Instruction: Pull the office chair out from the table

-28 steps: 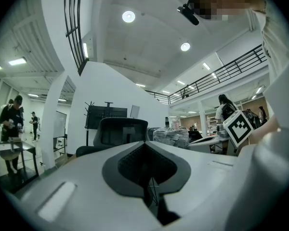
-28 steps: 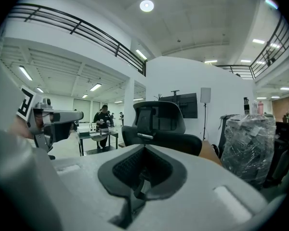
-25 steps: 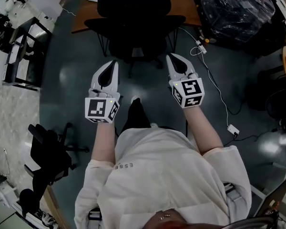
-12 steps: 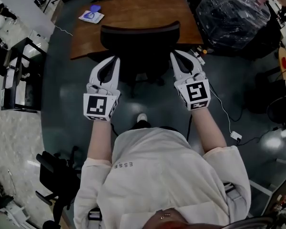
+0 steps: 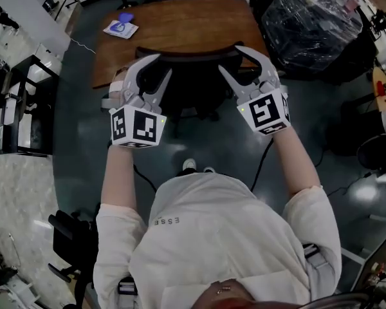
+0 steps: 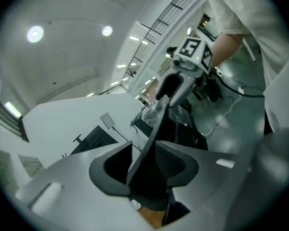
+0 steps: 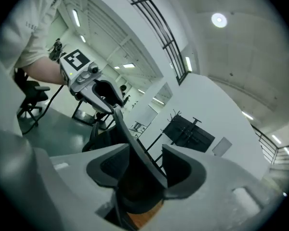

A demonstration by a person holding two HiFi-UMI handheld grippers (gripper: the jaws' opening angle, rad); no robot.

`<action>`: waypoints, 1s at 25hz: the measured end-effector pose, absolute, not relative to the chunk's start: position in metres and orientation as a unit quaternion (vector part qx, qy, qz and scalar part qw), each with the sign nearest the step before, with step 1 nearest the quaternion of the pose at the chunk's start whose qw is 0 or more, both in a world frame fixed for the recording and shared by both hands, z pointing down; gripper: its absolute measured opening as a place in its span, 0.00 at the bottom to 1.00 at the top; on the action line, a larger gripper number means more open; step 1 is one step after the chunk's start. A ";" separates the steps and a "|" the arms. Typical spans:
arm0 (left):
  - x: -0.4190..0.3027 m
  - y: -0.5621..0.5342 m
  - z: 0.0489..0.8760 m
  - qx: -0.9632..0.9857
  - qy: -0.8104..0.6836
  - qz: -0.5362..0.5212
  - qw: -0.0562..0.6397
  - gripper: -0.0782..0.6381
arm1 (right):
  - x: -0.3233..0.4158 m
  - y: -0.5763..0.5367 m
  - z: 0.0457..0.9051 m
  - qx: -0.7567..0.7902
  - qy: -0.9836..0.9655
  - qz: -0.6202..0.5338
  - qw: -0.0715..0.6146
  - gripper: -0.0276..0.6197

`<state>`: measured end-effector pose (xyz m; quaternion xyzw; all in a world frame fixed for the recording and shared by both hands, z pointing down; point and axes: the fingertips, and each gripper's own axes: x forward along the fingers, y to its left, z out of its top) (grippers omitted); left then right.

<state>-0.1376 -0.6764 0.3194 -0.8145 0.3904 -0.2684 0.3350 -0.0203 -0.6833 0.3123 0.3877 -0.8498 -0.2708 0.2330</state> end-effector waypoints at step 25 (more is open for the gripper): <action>-0.124 -0.727 0.380 -0.702 0.229 -0.542 0.401 0.17 | -0.051 -0.716 0.381 0.143 -0.759 -0.411 0.484 0.07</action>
